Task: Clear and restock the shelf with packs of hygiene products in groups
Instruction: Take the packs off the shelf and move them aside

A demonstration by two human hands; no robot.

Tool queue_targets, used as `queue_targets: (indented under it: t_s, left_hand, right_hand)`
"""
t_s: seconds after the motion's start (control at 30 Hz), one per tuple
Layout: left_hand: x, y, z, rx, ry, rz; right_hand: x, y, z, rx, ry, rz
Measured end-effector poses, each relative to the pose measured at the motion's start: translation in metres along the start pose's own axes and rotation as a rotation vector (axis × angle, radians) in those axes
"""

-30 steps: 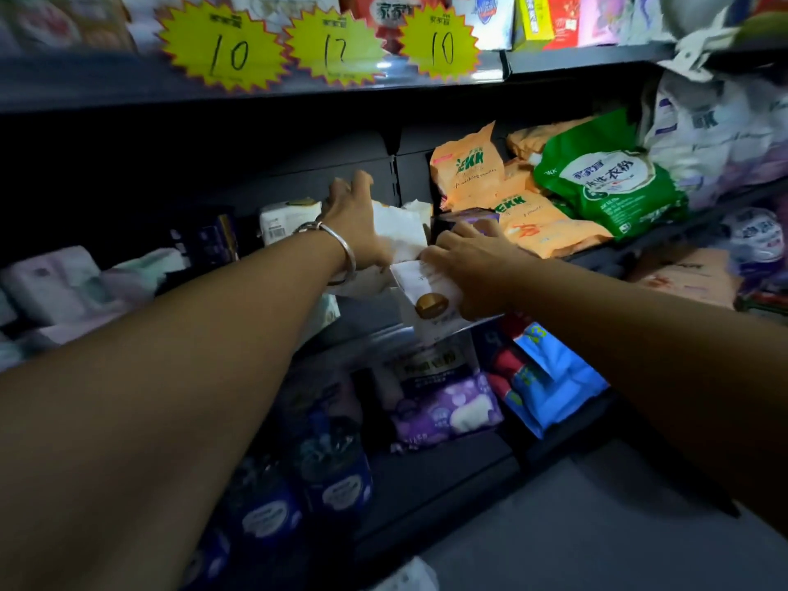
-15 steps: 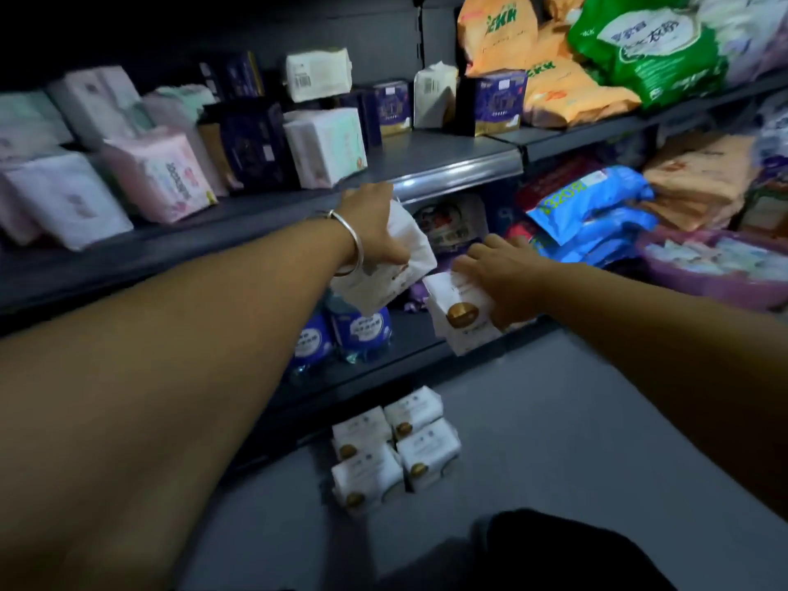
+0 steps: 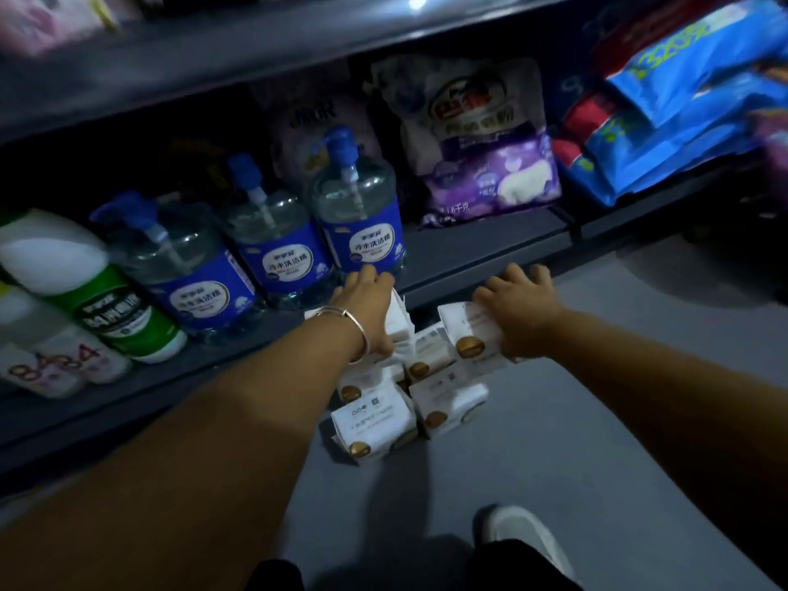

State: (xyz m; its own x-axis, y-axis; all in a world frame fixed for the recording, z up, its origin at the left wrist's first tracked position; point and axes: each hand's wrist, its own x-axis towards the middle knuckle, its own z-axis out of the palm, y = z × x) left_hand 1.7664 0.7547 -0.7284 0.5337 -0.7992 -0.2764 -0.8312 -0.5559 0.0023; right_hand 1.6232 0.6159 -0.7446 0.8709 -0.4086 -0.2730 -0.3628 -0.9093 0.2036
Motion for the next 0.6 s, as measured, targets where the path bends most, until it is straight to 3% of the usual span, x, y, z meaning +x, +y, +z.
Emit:
queue_targets:
  t_s: [0.3, 0.6]
  left_hand:
    - [0.038, -0.016, 0.072, 0.084, 0.033, -0.015]
    - [0.044, -0.025, 0.091, 0.090, 0.034, -0.029]
  right_hand:
    - [0.067, -0.034, 0.032, 0.184, 0.093, -0.064]
    - [0.080, -0.051, 0.058, 0.206, -0.029, -0.087]
